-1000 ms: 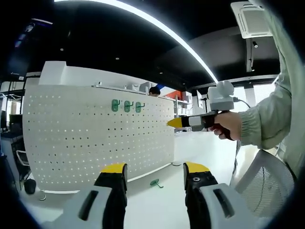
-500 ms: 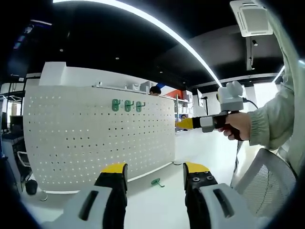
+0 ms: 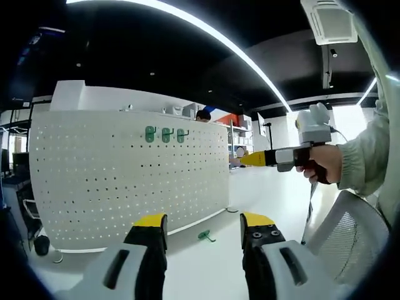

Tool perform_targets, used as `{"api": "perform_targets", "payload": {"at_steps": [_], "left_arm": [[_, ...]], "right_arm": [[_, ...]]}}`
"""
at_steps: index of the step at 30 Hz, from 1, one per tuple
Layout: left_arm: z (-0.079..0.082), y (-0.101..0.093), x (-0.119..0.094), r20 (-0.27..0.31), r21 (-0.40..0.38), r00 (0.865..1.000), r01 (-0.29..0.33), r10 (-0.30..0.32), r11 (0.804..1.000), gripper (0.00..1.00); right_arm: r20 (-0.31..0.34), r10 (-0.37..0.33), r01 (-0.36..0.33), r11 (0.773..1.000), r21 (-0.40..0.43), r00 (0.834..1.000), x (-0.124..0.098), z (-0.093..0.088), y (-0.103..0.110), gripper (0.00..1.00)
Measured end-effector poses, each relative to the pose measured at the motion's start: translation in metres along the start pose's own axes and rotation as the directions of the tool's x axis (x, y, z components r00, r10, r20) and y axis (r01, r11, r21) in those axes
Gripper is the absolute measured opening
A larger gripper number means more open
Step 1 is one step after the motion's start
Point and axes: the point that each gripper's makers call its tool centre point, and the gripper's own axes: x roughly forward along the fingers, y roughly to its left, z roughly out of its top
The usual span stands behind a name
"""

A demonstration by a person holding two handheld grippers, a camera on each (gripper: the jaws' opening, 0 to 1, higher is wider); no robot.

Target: Insert the hook assembly into the mounting plate slot until the hook locks in place.

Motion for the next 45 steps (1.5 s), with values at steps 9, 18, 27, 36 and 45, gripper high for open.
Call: {"api": "perform_targets", "payload": {"at_steps": [9, 18, 27, 36, 45], "left_arm": [[-0.004, 0.0, 0.001, -0.015, 0.001, 1.0, 0.001, -0.001, 1.0, 0.48], [-0.008, 0.0, 0.001, -0.033, 0.005, 0.999, 0.0, 0.001, 1.0, 0.48], [-0.012, -0.001, 0.001, -0.054, 0.01, 0.999, -0.003, 0.003, 1.0, 0.48], [-0.017, -0.001, 0.003, -0.08, 0.017, 0.997, -0.002, 0.003, 1.0, 0.48], [-0.022, -0.005, 0.004, -0.104, 0.028, 0.995, 0.006, -0.003, 1.0, 0.47]], "right_arm": [[-0.014, 0.04, -0.04, 0.999, 0.033, 0.999, -0.015, -0.014, 0.013, 0.44], [-0.02, 0.094, -0.093, 0.995, 0.036, 0.995, -0.021, -0.027, 0.027, 0.44], [0.014, 0.136, -0.136, 0.99, 0.044, 0.991, -0.022, -0.025, 0.037, 0.44], [0.025, 0.187, -0.187, 0.982, 0.005, 0.982, -0.024, -0.024, 0.051, 0.43], [0.032, 0.207, -0.208, 0.978, 0.033, 0.978, -0.024, -0.024, 0.052, 0.43]]}}
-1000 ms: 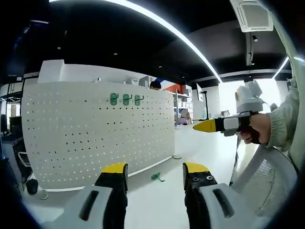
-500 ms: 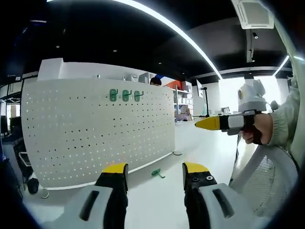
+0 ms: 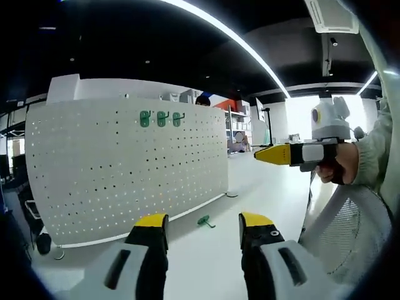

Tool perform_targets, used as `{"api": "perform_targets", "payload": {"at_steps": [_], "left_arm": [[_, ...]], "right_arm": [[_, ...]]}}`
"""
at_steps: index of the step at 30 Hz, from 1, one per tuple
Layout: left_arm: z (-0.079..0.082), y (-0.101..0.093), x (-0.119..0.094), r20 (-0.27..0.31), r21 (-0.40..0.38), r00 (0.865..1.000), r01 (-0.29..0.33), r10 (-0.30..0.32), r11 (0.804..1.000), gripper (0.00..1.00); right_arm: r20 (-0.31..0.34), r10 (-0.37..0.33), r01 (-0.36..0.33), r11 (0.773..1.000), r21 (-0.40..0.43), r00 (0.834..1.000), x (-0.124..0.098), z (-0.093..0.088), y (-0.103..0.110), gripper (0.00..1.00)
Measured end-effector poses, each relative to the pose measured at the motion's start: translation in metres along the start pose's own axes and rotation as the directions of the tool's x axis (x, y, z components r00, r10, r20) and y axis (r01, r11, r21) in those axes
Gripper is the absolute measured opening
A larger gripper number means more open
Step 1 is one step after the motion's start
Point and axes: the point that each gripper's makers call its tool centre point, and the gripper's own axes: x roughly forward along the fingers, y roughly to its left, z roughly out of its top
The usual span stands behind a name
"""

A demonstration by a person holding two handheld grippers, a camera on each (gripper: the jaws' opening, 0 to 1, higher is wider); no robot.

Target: Insert the hook assembly into the mounting plate slot until the hook locks in place.

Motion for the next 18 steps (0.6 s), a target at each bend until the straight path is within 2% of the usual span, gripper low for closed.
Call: {"api": "perform_targets", "payload": {"at_steps": [6, 11, 15, 18], "left_arm": [[-0.004, 0.0, 0.001, -0.02, -0.003, 1.0, -0.002, 0.002, 1.0, 0.48], [-0.005, -0.006, 0.004, -0.039, -0.003, 0.999, 0.023, -0.023, 1.0, 0.48], [-0.001, -0.009, 0.009, -0.041, -0.003, 0.998, 0.042, -0.042, 0.999, 0.48], [0.007, -0.008, 0.015, -0.033, -0.002, 0.998, 0.057, -0.057, 0.998, 0.48]], "right_arm": [[0.008, 0.002, -0.002, 1.0, 0.017, 1.0, 0.0, 0.0, -0.001, 0.43], [0.018, -0.003, 0.002, 0.999, 0.043, 1.0, -0.001, 0.002, -0.005, 0.43], [0.024, -0.004, 0.003, 0.999, 0.054, 1.0, -0.001, 0.002, -0.005, 0.43], [0.029, -0.004, 0.002, 0.998, 0.06, 1.0, -0.001, 0.003, -0.005, 0.43]]}}
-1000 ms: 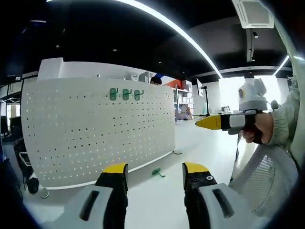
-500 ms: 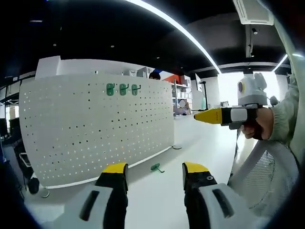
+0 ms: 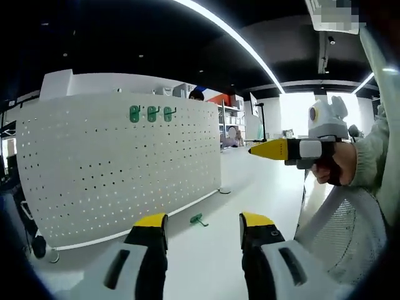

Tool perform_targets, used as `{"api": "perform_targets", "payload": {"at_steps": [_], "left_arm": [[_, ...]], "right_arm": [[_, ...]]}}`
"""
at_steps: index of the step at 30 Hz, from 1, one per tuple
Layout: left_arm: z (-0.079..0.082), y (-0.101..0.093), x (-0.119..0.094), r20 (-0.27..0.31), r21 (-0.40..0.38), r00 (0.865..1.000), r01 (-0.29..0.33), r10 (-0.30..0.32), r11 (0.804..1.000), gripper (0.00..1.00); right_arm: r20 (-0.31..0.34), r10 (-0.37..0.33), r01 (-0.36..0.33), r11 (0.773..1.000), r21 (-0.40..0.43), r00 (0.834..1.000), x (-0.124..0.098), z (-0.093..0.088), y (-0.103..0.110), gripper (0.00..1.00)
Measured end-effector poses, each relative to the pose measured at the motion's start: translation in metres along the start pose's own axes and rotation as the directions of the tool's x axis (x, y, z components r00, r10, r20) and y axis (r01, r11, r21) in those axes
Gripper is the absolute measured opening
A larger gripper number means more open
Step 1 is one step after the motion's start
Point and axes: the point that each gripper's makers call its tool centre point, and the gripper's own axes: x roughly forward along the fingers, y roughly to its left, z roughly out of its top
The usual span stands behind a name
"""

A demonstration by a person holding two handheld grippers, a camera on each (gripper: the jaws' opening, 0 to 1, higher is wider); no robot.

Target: Insert the hook assembly into the mounting plate slot until the hook locks in place.

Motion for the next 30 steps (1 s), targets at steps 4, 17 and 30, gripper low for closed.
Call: {"api": "perform_targets", "payload": {"at_steps": [4, 17, 30], "left_arm": [[0.014, 0.006, 0.01, 0.02, 0.014, 1.0, 0.01, -0.01, 1.0, 0.47], [0.058, 0.035, 0.047, 0.082, 0.129, 0.996, 0.027, -0.038, 0.991, 0.44], [0.057, 0.042, 0.09, 0.008, 0.289, 0.987, 0.153, -0.163, 0.945, 0.34]], "right_arm": [[0.001, -0.006, 0.006, 1.0, 0.018, 1.0, 0.0, 0.0, -0.002, 0.43], [0.0, -0.017, 0.017, 0.999, 0.03, 1.0, -0.001, -0.001, -0.005, 0.43], [-0.009, -0.017, 0.018, 0.999, 0.037, 1.0, 0.0, -0.003, -0.006, 0.43]]}}
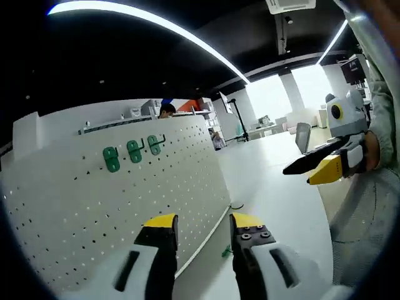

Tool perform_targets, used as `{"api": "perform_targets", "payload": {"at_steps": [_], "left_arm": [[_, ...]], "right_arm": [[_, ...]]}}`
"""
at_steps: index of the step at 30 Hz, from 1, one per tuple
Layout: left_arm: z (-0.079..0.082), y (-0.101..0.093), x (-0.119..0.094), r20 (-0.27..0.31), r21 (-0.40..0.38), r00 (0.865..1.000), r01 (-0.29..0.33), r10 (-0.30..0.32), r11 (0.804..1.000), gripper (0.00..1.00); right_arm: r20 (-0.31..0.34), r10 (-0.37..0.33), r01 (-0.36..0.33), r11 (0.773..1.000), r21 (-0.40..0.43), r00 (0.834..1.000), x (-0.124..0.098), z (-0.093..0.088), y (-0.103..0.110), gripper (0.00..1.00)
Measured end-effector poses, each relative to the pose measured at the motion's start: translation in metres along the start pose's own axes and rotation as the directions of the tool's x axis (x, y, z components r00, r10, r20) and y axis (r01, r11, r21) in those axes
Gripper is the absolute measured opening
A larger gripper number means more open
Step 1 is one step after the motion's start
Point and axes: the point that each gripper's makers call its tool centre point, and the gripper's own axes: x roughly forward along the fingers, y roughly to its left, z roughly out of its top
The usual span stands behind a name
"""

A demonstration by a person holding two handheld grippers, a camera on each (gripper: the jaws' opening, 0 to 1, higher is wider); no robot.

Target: Insert the hook assembly into the mounting plate slot until the hook locks in place.

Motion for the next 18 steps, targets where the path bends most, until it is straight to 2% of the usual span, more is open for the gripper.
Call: {"api": "perform_targets", "payload": {"at_steps": [3, 9, 18], "left_arm": [[-0.008, 0.002, 0.011, -0.022, 0.008, 0.999, 0.023, -0.023, 1.0, 0.34], [-0.022, -0.001, 0.029, -0.063, 0.042, 0.994, 0.088, -0.085, 0.995, 0.28], [-0.048, -0.008, 0.054, -0.132, 0.071, 0.978, 0.169, -0.159, 0.983, 0.24]], "right_arm": [[0.0, -0.002, 0.002, 1.0, 0.004, 1.0, 0.0, 0.0, -0.001, 0.43], [0.003, -0.017, 0.016, 1.0, 0.019, 1.0, 0.0, 0.0, -0.005, 0.43], [0.01, -0.036, 0.036, 0.999, 0.033, 0.999, -0.001, 0.001, -0.01, 0.43]]}}
